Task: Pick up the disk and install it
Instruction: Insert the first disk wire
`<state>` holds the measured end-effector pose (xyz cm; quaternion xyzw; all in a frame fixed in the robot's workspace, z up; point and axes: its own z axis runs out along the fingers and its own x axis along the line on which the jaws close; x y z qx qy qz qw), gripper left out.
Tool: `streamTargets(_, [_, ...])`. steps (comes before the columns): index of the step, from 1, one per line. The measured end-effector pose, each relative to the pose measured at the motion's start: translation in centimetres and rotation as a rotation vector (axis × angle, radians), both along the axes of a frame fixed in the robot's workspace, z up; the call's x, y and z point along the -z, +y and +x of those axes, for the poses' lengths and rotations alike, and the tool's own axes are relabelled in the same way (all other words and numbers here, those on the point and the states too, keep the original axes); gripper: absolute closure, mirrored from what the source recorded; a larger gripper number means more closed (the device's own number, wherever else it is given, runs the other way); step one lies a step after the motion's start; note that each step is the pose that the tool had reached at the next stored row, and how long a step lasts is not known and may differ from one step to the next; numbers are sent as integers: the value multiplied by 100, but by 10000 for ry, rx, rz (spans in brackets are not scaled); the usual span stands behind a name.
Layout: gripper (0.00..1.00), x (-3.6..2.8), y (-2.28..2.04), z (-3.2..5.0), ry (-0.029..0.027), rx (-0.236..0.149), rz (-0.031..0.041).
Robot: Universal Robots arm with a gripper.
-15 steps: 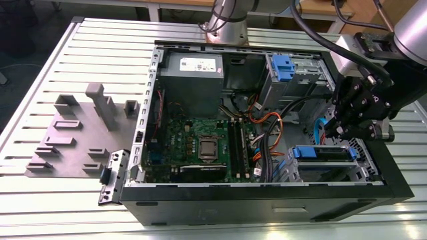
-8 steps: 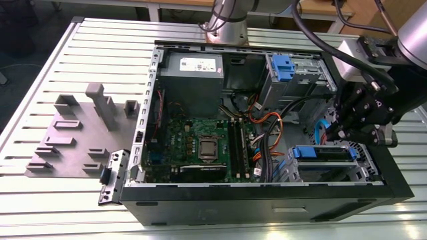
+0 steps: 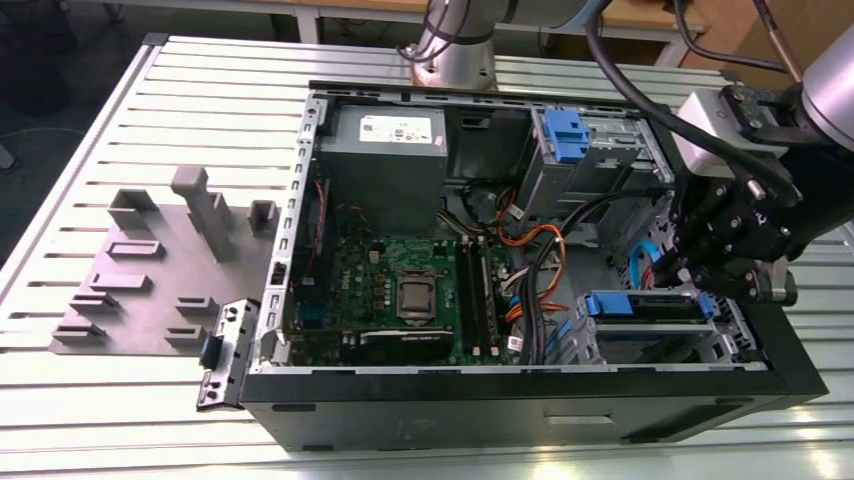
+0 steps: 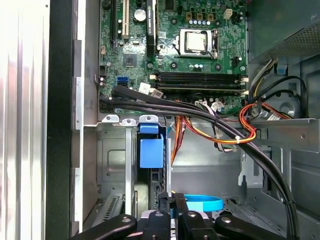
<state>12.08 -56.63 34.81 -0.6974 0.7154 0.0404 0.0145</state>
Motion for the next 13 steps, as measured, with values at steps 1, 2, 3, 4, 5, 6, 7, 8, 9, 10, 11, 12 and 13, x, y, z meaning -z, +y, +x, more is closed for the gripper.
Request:
streamTargets(1, [84, 8, -3, 0, 0, 0, 0])
streamTargets(2, [84, 14, -5, 0, 0, 0, 0])
streamTargets(3, [84, 17, -6, 0, 0, 0, -3])
streamTargets(4, [84, 19, -7, 0, 0, -1, -4])
streamTargets(5, [84, 22, -9, -1, 0, -2, -2])
streamTargets(6, [84, 23, -15, -1, 0, -1, -3])
streamTargets(7, [84, 25, -23, -2, 0, 0, -2])
streamTargets(8, [84, 25, -33, -2, 0, 0, -2])
streamTargets(9, [84, 26, -40, -2, 0, 0, -3])
streamTargets(10, [84, 27, -43, -3, 0, 0, -1])
streamTargets(11, [84, 27, -43, -4, 0, 0, -1])
streamTargets(12, [84, 28, -43, -6, 0, 0, -2])
streamTargets(13, [84, 28, -43, -6, 0, 0, -2])
